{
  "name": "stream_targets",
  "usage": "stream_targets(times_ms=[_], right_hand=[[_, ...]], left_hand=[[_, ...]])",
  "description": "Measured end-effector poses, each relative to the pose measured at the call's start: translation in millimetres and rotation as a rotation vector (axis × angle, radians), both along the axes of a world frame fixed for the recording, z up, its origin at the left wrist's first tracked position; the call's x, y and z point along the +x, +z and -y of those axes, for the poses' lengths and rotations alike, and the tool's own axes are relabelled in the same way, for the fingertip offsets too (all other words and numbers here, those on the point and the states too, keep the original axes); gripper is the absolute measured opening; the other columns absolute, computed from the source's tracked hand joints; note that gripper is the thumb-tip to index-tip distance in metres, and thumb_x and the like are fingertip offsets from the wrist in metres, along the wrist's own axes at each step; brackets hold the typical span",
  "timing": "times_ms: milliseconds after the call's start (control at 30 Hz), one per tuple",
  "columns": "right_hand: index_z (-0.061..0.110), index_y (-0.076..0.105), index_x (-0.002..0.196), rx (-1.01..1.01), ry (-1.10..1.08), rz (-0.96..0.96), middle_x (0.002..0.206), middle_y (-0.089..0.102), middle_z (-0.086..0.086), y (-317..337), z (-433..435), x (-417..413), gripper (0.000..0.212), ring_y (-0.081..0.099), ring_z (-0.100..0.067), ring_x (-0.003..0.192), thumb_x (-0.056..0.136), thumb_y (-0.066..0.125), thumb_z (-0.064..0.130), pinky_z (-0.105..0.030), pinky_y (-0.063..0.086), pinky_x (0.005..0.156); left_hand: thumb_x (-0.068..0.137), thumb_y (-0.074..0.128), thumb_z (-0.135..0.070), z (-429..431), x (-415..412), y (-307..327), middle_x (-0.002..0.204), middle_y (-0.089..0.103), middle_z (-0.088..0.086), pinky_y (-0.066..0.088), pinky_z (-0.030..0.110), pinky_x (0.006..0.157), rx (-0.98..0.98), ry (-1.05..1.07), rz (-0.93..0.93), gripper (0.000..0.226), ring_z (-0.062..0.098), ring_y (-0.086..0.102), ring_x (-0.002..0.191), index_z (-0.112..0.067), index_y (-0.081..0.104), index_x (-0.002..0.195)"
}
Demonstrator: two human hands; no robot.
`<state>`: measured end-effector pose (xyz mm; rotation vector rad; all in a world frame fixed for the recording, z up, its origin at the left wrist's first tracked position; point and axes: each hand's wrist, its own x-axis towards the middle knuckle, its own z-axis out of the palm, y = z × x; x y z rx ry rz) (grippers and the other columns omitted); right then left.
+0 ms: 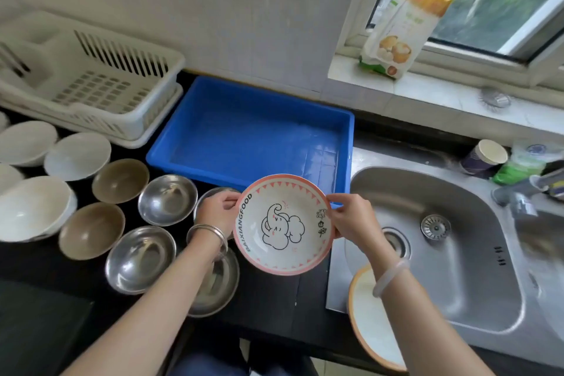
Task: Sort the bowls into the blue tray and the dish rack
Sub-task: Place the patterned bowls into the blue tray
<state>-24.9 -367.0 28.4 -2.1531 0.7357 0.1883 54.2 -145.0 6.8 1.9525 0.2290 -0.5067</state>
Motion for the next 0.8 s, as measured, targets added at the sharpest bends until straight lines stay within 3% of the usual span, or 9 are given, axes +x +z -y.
stream_targets(times_ms=[167,233,333,400,533,633,800], right_hand=[[0.037,0.065,0.059,0.125,-0.133,0.109,0.057,0.07,0.0,14.1,-10.6,57.4,0.041,0.07,-0.022,0.051,0.082,0.057,0.005,-0.033,0.06,0.049],[0.034,0.066,0.068,0.176,-0.166,0.124,0.057,0.07,0.0,12.5,-19.7,83.2,0.034,0.07,-0.021,0.05,0.085,0.057,0.006,-0.028,0.057,0.045],[0.029,0.065,0.09,0.229,-0.216,0.126,0.064,0.07,-0.003,1.6,-34.0,121.9,0.026,0.07,-0.017,0.05,0.085,0.057,0.004,-0.024,0.055,0.044],[0.021,0.067,0.099,0.282,-0.257,0.13,0.069,0.071,-0.007,-9.1,-43.6,147.2,0.029,0.071,-0.021,0.054,0.082,0.055,0.0,-0.028,0.058,0.048],[0.013,0.065,0.111,0.355,-0.324,0.132,0.082,0.071,-0.014,-31.2,-59.8,192.6,0.034,0.072,-0.025,0.065,0.082,0.055,-0.001,-0.034,0.061,0.055],[0.011,0.063,0.115,0.39,-0.367,0.127,0.081,0.069,-0.01,-46.8,-67.4,215.0,0.034,0.071,-0.022,0.065,0.083,0.058,0.0,-0.032,0.06,0.055],[0.008,0.062,0.119,0.385,-0.391,0.096,0.074,0.067,-0.005,-66.0,-73.0,233.0,0.034,0.07,-0.023,0.066,0.086,0.057,0.001,-0.038,0.061,0.064]], left_hand=[[0.08,0.067,-0.019,-17.1,50.3,17.8,0.093,0.071,0.01,0.055,0.043,0.082,-0.187,0.149,0.006,0.004,0.027,0.067,0.084,-0.019,0.064,0.078],[0.083,0.064,-0.017,-22.4,71.3,16.3,0.096,0.069,0.012,0.058,0.039,0.075,-0.213,0.183,0.001,0.003,0.025,0.065,0.079,-0.015,0.064,0.085],[0.086,0.059,-0.01,-29.1,103.6,8.3,0.094,0.063,0.013,0.057,0.026,0.05,-0.271,0.248,-0.062,0.012,0.023,0.061,0.071,-0.01,0.061,0.097],[0.086,0.058,-0.006,-33.7,127.9,0.5,0.096,0.062,0.013,0.057,0.028,0.052,-0.293,0.285,-0.087,0.016,0.027,0.061,0.079,-0.009,0.059,0.102],[0.084,0.057,-0.005,-38.4,175.0,-18.6,0.102,0.067,0.014,0.054,0.035,0.072,-0.182,0.262,-0.037,0.025,0.026,0.063,0.087,-0.011,0.063,0.108],[0.086,0.049,0.0,-37.4,197.1,-32.8,0.107,0.068,0.013,0.049,0.027,0.064,-0.115,0.214,-0.023,0.031,0.021,0.06,0.085,-0.009,0.062,0.112],[0.085,0.044,0.005,-37.4,218.3,-54.9,0.107,0.065,0.008,0.052,0.032,0.059,-0.204,0.242,-0.164,0.036,0.026,0.06,0.091,-0.009,0.06,0.115]])
